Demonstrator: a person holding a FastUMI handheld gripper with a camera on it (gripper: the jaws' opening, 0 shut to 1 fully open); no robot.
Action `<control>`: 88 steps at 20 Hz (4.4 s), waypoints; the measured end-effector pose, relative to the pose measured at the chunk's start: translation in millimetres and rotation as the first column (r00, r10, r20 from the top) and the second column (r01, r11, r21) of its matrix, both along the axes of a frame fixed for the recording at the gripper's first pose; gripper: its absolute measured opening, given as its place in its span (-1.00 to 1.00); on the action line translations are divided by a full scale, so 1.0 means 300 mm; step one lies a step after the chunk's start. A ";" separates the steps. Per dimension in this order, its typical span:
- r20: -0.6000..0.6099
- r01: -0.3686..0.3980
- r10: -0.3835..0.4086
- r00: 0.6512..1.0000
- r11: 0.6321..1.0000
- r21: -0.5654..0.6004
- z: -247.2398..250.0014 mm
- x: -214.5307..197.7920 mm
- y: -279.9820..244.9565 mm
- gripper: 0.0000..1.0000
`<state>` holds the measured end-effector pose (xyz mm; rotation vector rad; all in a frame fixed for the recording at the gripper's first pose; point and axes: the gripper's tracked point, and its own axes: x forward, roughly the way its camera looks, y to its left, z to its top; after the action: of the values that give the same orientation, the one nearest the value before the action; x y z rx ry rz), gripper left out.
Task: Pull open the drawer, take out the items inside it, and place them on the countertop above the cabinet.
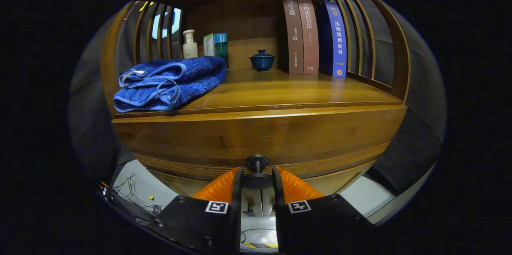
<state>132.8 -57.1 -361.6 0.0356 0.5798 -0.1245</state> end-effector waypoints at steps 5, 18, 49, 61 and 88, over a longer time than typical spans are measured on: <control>-0.001 0.006 -0.006 1.000 1.000 0.021 -0.001 0.001 0.001 -0.47; -0.053 0.000 0.003 0.999 0.998 0.055 0.038 -0.304 0.021 -0.47; -0.098 0.046 -0.042 0.994 0.998 0.047 0.191 -0.693 0.028 0.99; -0.132 -0.032 0.039 0.990 0.998 0.050 0.403 -0.166 0.056 1.00; -0.582 -0.029 0.060 0.811 0.998 0.062 -0.023 -0.062 0.049 -0.74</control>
<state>114.2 -42.3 -368.4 0.0328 1.2053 -0.0727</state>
